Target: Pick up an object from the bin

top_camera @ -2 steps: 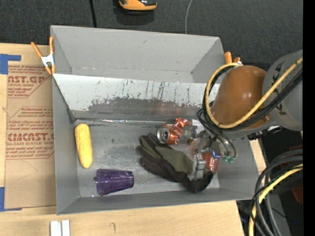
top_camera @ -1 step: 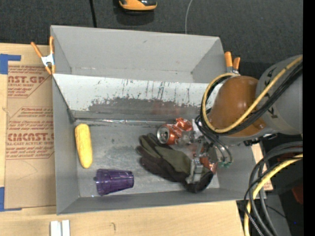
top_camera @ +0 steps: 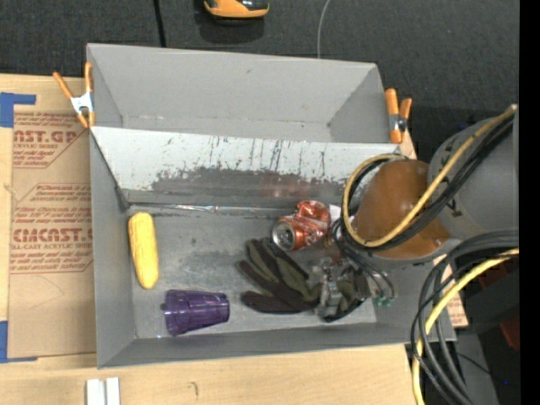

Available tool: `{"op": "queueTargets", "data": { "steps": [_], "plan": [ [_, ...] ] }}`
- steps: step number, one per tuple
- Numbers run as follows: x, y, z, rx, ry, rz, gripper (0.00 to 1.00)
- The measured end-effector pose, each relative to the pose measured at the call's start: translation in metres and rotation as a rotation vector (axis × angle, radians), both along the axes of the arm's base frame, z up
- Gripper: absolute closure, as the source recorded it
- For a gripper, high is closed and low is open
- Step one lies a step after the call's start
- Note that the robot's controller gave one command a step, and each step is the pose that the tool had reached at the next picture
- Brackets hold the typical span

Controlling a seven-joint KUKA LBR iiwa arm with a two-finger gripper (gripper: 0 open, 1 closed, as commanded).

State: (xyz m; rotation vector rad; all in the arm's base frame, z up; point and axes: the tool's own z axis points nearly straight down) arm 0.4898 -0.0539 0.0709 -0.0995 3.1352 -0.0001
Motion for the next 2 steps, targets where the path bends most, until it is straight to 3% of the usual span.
{"op": "queueTargets", "data": {
  "steps": [1, 2],
  "plan": [
    [0.0, 0.0, 0.0, 0.0, 0.0, 0.0, 1.0],
    [0.024, -0.016, 0.155, -0.001, 0.001, -0.043, 1.0]
  ]
}}
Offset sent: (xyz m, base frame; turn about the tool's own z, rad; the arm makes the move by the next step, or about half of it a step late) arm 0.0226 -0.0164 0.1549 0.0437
